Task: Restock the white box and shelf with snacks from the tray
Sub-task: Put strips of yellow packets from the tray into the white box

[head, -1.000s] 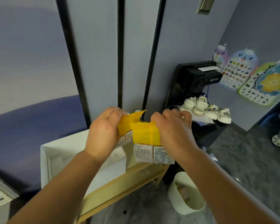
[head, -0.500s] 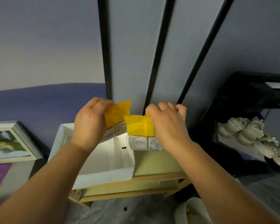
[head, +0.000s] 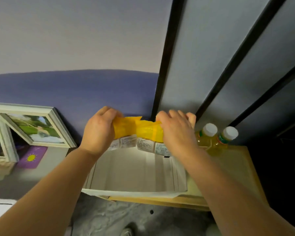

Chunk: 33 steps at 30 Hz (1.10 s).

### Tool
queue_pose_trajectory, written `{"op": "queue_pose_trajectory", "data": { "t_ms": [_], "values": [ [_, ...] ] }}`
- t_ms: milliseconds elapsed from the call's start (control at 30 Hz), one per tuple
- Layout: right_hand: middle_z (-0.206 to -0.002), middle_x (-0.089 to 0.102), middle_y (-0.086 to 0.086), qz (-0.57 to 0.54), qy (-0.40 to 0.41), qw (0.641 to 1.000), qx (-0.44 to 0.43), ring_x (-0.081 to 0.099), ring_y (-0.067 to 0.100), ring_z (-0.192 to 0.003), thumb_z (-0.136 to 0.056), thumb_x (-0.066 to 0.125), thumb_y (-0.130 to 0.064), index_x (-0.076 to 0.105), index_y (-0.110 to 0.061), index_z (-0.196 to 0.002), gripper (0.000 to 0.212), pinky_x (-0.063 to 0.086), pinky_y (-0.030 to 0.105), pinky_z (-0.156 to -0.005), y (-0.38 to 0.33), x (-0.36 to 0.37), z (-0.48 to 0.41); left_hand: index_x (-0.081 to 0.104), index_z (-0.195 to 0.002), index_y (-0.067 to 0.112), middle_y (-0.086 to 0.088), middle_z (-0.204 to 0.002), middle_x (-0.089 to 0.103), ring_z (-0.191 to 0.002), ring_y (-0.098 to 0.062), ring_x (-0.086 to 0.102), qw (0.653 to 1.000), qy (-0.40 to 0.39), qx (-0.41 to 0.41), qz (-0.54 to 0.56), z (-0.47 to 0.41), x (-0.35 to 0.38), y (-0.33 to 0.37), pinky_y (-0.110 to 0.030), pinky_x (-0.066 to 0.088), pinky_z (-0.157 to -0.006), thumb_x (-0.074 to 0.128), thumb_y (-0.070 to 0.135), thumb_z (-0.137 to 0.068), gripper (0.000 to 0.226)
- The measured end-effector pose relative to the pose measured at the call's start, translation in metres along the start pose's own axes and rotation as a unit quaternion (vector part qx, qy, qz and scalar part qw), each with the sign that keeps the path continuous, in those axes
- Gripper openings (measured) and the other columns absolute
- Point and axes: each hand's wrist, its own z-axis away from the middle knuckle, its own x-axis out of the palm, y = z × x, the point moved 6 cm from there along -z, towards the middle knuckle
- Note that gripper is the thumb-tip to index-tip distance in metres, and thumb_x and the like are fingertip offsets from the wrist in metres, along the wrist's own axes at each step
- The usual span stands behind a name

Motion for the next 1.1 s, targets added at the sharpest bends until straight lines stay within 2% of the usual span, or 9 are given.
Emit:
{"op": "queue_pose_trajectory", "data": {
  "t_ms": [167, 367, 467, 533, 667, 767, 867, 1000, 1100],
  "values": [
    [-0.108, 0.054, 0.003, -0.004, -0.035, 0.999, 0.000, 0.045, 0.024, -0.108, -0.089, 0.050, -0.010, 0.050, -0.023, -0.112, 0.026, 0.022, 0.039, -0.094, -0.002, 0.044, -0.014, 0.064, -0.093, 0.004, -0.020, -0.100, 0.061, -0.083, -0.041, 0.057, 0.999, -0.045, -0.021, 0.003, 0.000, 0.036, -0.038, -0.041, 0.045, -0.067, 0.038, 0.002, -0.076, 0.030],
    [-0.119, 0.051, 0.004, -0.013, -0.100, 0.995, 0.009, 0.041, 0.025, -0.116, -0.086, 0.057, -0.017, 0.047, -0.024, -0.119, 0.035, 0.022, 0.041, -0.101, -0.004, 0.078, -0.025, 0.063, -0.098, 0.004, -0.020, -0.105, 0.059, -0.088, -0.040, 0.054, 0.996, -0.066, -0.068, 0.000, 0.003, 0.065, -0.070, -0.035, 0.039, -0.069, 0.041, -0.006, -0.082, 0.028],
    [-0.124, 0.049, 0.003, -0.016, -0.119, 0.993, 0.014, 0.040, 0.024, -0.120, -0.084, 0.061, -0.021, 0.043, -0.025, -0.123, 0.043, 0.021, 0.041, -0.104, -0.004, 0.089, -0.029, 0.063, -0.095, 0.002, -0.020, -0.103, 0.060, -0.088, -0.039, 0.054, 0.997, -0.050, -0.061, 0.010, -0.002, 0.069, -0.074, -0.031, 0.035, -0.069, 0.038, -0.004, -0.080, 0.030],
    [-0.124, 0.049, 0.003, -0.023, -0.122, 0.992, 0.020, 0.039, 0.024, -0.120, -0.083, 0.063, -0.022, 0.043, -0.025, -0.123, 0.045, 0.020, 0.041, -0.104, -0.004, 0.092, -0.032, 0.063, -0.096, 0.001, -0.021, -0.103, 0.060, -0.089, -0.038, 0.054, 0.997, -0.041, -0.063, 0.016, -0.005, 0.071, -0.074, -0.030, 0.034, -0.069, 0.043, -0.013, -0.079, 0.030],
    [-0.120, 0.051, 0.003, -0.036, -0.114, 0.992, 0.029, 0.041, 0.023, -0.117, -0.087, 0.057, -0.018, 0.046, -0.025, -0.118, 0.034, 0.021, 0.040, -0.102, 0.004, 0.092, -0.037, 0.062, -0.094, 0.001, -0.019, -0.101, 0.059, -0.089, -0.034, 0.052, 0.996, -0.045, -0.056, 0.043, -0.006, 0.072, -0.076, -0.030, 0.034, -0.069, 0.045, -0.018, -0.078, 0.030],
    [-0.114, 0.053, 0.003, -0.043, -0.098, 0.993, 0.041, 0.043, 0.023, -0.113, -0.090, 0.052, -0.017, 0.049, -0.025, -0.114, 0.026, 0.022, 0.039, -0.097, 0.013, 0.091, -0.041, 0.061, -0.093, 0.002, -0.019, -0.098, 0.059, -0.088, -0.035, 0.053, 0.995, -0.062, -0.045, 0.068, -0.005, 0.077, -0.081, -0.031, 0.034, -0.070, 0.043, -0.014, -0.078, 0.028],
    [-0.112, 0.054, 0.001, -0.034, -0.101, 0.993, 0.043, 0.044, 0.023, -0.112, -0.087, 0.056, -0.017, 0.049, -0.026, -0.113, 0.029, 0.022, 0.040, -0.100, 0.014, 0.096, -0.041, 0.060, -0.098, 0.003, -0.018, -0.105, 0.059, -0.093, -0.036, 0.052, 0.993, -0.092, -0.062, 0.051, -0.006, 0.085, -0.087, -0.030, 0.034, -0.070, 0.045, -0.013, -0.081, 0.028],
    [-0.118, 0.053, 0.002, 0.015, -0.080, 0.996, 0.040, 0.041, 0.025, -0.118, -0.086, 0.060, -0.023, 0.046, -0.026, -0.120, 0.036, 0.018, 0.046, -0.106, 0.012, 0.103, -0.037, 0.063, -0.103, 0.004, -0.021, -0.106, 0.059, -0.097, -0.040, 0.053, 0.993, -0.109, 0.004, 0.041, -0.013, 0.086, -0.071, -0.041, 0.044, -0.074, 0.052, -0.014, -0.075, 0.035],
    [-0.121, 0.053, 0.003, 0.034, -0.049, 0.997, 0.047, 0.038, 0.026, -0.121, -0.084, 0.064, -0.023, 0.044, -0.027, -0.124, 0.045, 0.012, 0.052, -0.109, 0.014, 0.105, -0.036, 0.061, -0.112, 0.008, -0.018, -0.104, 0.063, -0.099, -0.042, 0.054, 0.991, -0.121, 0.050, -0.025, -0.009, 0.088, -0.067, -0.053, 0.047, -0.077, 0.051, 0.006, -0.074, 0.040]
  ]
}}
